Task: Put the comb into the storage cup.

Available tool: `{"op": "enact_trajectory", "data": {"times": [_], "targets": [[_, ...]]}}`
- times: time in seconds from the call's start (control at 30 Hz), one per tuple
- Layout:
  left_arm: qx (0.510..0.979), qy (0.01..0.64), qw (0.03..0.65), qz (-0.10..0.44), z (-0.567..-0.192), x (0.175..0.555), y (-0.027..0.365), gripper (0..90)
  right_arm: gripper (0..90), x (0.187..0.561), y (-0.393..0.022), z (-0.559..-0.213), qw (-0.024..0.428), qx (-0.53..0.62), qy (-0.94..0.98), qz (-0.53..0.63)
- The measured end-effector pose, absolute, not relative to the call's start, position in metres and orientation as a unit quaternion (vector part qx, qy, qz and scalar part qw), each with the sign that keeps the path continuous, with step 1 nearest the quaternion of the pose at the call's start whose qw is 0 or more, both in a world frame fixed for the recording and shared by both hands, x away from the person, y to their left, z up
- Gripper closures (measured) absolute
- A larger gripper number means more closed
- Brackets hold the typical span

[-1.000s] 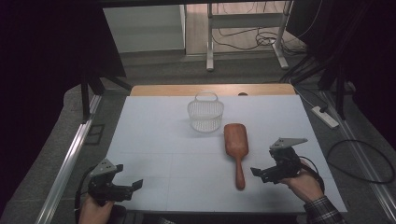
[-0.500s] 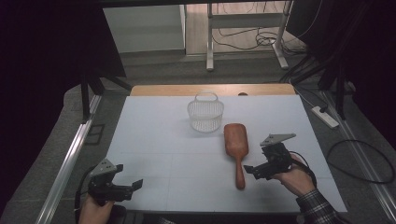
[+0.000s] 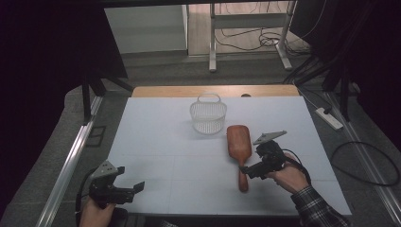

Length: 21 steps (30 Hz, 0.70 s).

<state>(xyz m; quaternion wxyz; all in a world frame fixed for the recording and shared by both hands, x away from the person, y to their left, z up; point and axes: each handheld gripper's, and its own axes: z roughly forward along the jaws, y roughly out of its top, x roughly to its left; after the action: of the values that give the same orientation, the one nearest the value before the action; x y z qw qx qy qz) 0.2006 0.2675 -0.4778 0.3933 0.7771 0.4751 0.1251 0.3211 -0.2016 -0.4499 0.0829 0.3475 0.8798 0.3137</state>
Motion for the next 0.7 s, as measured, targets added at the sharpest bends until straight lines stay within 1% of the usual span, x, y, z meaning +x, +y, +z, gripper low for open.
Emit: {"op": "enact_trajectory", "data": {"times": [0.17, 0.7], "targets": [[0.777, 0.475, 0.393, 0.125, -0.478, 0.201, 0.268, 2.1, 0.0, 0.323, -0.194, -0.451, 0.088, 0.344, 0.886, 0.298], [0.777, 0.476, 0.394, 0.123, -0.478, 0.201, 0.268, 2.1, 0.0, 0.332, -0.172, -0.450, 0.069, 0.337, 0.897, 0.279]]}}
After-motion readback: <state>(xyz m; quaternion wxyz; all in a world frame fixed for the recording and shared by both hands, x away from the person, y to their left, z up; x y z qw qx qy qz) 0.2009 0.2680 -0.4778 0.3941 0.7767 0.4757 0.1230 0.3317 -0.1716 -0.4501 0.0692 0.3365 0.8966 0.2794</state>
